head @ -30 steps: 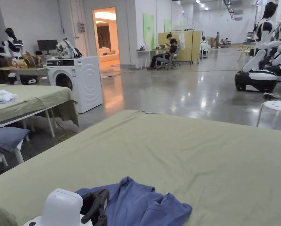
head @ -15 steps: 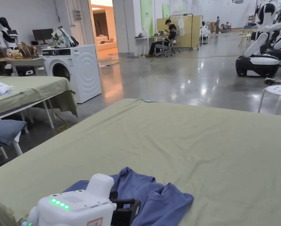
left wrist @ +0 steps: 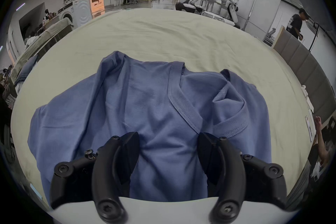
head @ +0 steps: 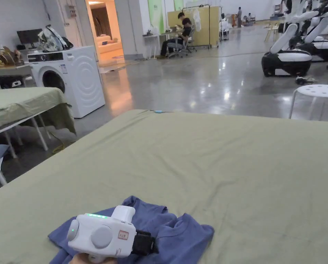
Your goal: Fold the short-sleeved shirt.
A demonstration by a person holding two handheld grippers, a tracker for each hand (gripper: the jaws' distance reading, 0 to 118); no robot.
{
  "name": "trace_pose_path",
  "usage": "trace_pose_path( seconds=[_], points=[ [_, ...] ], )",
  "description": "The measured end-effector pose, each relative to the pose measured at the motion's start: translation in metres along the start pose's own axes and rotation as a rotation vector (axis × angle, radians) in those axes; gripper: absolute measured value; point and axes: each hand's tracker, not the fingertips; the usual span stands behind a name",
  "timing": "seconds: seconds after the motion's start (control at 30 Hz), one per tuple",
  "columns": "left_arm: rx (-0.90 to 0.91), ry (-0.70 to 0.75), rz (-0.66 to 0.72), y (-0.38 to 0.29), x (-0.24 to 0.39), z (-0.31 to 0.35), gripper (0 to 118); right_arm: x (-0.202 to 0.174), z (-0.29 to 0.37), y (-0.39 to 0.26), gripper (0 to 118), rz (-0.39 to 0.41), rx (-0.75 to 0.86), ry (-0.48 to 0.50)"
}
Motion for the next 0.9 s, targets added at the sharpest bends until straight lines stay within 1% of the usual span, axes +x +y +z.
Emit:
trace_pose_path(
  seconds=[0.03,0.07,0.1,0.13,0.17,0.2,0.23,0.3,0.33,0.47,0.5,0.53,0.57,0.6,0.63,0.67,0.7,0.73,0.83,0.87,0.9],
  points=[
    [-0.009,0.002,0.001,-0.001,0.001,0.001,65,0.003,-0.001,-0.002,0,-0.019,-0.006,-0.003],
    [-0.015,0.008,0.002,-0.002,0.002,0.001,64,0.006,-0.002,-0.004,0,-0.054,-0.012,0.002],
    [-0.011,0.014,0.0,-0.003,0.003,0.0,59,0.009,-0.002,-0.005,0,-0.089,-0.015,0.013],
    [-0.011,0.026,-0.004,-0.004,0.004,-0.001,48,0.011,-0.002,-0.007,0,-0.118,-0.023,0.021],
    [-0.007,0.019,-0.013,-0.005,0.004,-0.002,26,0.012,-0.001,-0.009,0,-0.128,-0.021,0.02],
    [0.0,-0.032,-0.003,-0.004,0.005,-0.001,13,0.014,0.0,-0.011,0,-0.129,-0.021,0.017],
    [-0.009,0.019,0.009,-0.003,0.01,-0.004,12,0.015,0.001,-0.011,0,-0.128,-0.022,0.013],
    [-0.007,0.035,0.006,-0.002,0.013,-0.003,9,0.016,0.004,-0.012,0,-0.118,-0.028,-0.001],
    [-0.002,0.036,0.028,0.001,0.011,0.0,8,0.018,0.007,-0.012,0,-0.111,-0.031,-0.004],
    [0.15,-0.079,0.226,0.032,-0.004,0.044,8,0.026,0.019,-0.01,0,-0.094,-0.021,-0.009],
    [0.217,-0.082,0.258,0.045,-0.004,0.059,7,0.028,0.021,-0.009,0,-0.094,-0.016,-0.015],
    [0.229,-0.08,0.262,0.058,-0.005,0.071,7,0.03,0.024,-0.008,0,-0.095,-0.013,-0.017],
    [0.252,-0.089,0.243,0.075,-0.005,0.088,7,0.032,0.027,-0.007,0,-0.099,-0.011,-0.02],
    [0.325,-0.081,0.228,0.09,-0.003,0.107,7,0.035,0.03,-0.007,0,-0.102,-0.002,-0.026],
    [0.34,-0.092,0.187,0.107,0.0,0.121,7,0.037,0.032,-0.007,0,-0.105,0.006,-0.031],
    [0.39,-0.075,0.21,0.123,0.003,0.137,7,0.037,0.035,-0.006,0,-0.109,0.009,-0.034],
    [0.414,-0.106,0.193,0.143,0.008,0.152,7,0.039,0.037,-0.005,0,-0.116,0.011,-0.039],
    [0.453,-0.103,0.172,0.157,0.014,0.164,7,0.04,0.04,-0.005,0,-0.123,0.015,-0.045],
    [0.479,-0.025,0.006,0.193,0.053,0.184,7,0.043,0.046,-0.007,0,-0.14,0.025,-0.06],
    [0.462,-0.019,-0.048,0.201,0.07,0.184,7,0.045,0.048,-0.008,0,-0.144,0.027,-0.066],
    [0.461,-0.046,-0.065,0.204,0.084,0.182,7,0.046,0.05,-0.009,0,-0.147,0.029,-0.073]
  ],
)
